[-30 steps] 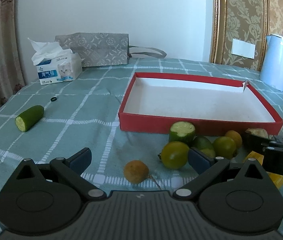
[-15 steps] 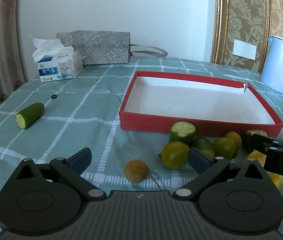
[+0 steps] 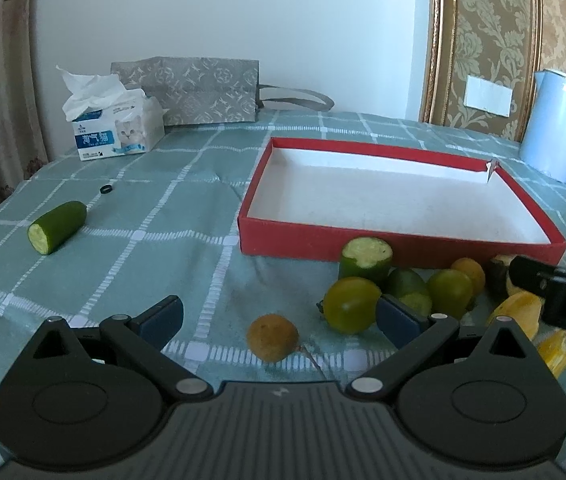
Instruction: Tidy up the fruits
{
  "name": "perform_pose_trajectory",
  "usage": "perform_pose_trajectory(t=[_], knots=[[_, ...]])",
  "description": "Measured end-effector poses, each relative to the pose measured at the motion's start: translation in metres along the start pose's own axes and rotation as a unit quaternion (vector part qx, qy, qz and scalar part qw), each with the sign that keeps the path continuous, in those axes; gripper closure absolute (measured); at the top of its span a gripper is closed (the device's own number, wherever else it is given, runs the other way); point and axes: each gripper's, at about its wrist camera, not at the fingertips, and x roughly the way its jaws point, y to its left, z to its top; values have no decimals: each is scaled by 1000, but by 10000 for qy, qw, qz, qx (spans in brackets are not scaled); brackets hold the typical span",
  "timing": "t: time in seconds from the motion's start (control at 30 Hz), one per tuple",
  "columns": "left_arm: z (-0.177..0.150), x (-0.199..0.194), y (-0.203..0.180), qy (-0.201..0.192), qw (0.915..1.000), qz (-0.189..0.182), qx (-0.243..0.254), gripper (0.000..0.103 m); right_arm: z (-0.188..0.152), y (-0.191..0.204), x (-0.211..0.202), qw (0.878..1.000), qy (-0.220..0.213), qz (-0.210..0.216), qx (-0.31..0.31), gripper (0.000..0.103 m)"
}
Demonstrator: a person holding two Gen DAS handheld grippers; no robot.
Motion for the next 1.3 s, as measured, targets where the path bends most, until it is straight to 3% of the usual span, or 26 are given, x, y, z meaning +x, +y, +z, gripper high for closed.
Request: perform_pose_trajectory(t=[0.9,1.3], knots=[[-3,5,0,110,9999,-94,40,0,-1,4,-2,9999,-53,-27,-131,0],[-5,-1,9,28,9998,-184,92,0,2,-7,-3,9998,-98,38,195,0]])
